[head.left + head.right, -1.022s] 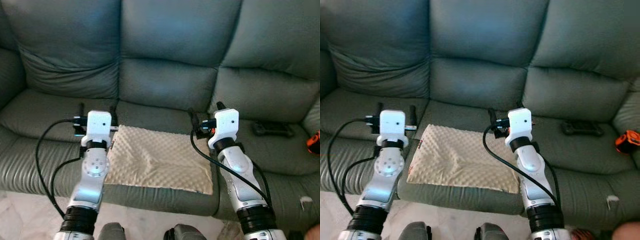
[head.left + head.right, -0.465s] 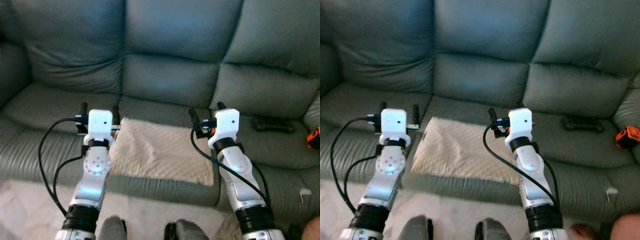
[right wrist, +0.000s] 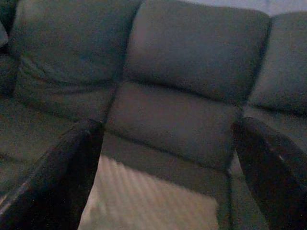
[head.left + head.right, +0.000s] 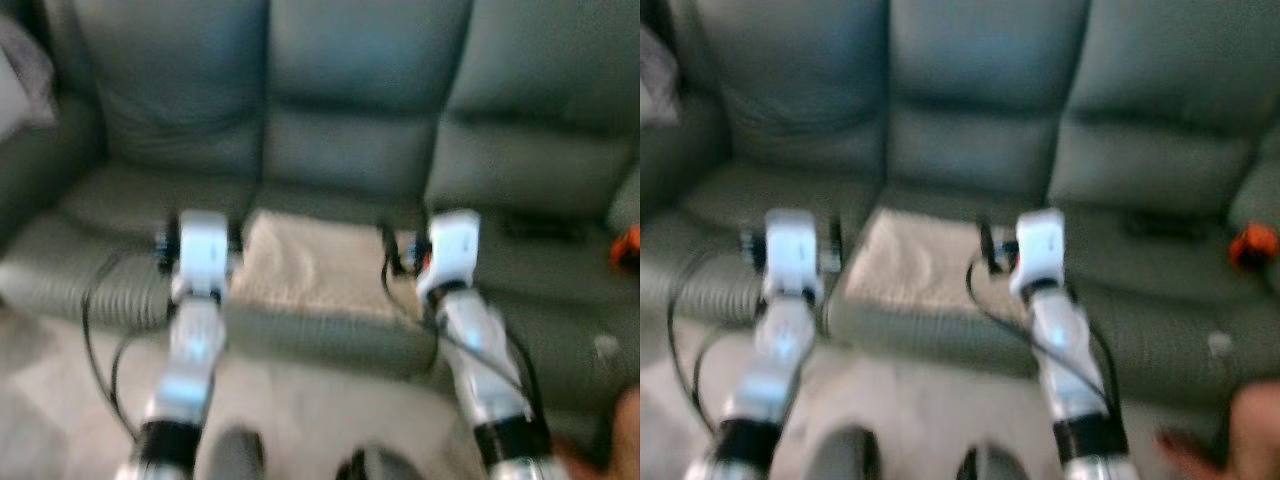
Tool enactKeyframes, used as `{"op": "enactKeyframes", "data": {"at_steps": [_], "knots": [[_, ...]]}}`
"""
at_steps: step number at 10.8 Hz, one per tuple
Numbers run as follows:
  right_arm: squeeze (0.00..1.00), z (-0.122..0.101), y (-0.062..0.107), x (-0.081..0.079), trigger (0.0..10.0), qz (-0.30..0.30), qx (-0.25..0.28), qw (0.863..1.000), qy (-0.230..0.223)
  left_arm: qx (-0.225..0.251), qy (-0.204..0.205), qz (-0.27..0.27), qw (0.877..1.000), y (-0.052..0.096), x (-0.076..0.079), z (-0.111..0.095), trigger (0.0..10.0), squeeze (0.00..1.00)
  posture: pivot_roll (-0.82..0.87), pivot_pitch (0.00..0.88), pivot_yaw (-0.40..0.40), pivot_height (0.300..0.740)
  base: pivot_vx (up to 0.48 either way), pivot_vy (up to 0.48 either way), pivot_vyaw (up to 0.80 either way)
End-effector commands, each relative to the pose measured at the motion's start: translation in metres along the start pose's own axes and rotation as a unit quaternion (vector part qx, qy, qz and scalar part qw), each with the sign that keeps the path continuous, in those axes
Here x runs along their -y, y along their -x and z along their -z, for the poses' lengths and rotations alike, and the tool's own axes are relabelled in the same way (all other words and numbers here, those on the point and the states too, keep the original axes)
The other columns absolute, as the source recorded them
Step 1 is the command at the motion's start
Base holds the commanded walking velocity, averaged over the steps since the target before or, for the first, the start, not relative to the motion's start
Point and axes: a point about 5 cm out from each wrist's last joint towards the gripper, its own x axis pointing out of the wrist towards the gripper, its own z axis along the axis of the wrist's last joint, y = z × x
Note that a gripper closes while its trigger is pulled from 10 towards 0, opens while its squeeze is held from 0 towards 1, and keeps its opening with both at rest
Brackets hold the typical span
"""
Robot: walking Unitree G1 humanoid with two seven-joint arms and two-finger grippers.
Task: Move the pillow to the sofa
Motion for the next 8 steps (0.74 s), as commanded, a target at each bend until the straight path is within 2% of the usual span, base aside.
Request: {"op": "enactKeyframes", "data": {"at_steps": [1, 8], "knots": [[0.0, -0.0042, -0.0028, -0.0017, 10.0, 0.0, 0.008, 1.0, -0.004, 0.012, -0.002, -0.002, 1.0, -0.0042, -0.0024, -0.0063, 10.0, 0.0, -0.04, 0.042, -0.04, 0.74, -0.345, 0.0, 0.0], [0.0, -0.0042, -0.0026, -0.0028, 10.0, -0.009, 0.009, 1.0, -0.006, 0.011, -0.009, -0.003, 1.0, -0.0036, -0.0013, -0.0052, 10.0, 0.0, -0.05, 0.046, -0.041, 0.74, -0.338, 0.0, 0.0]]}}
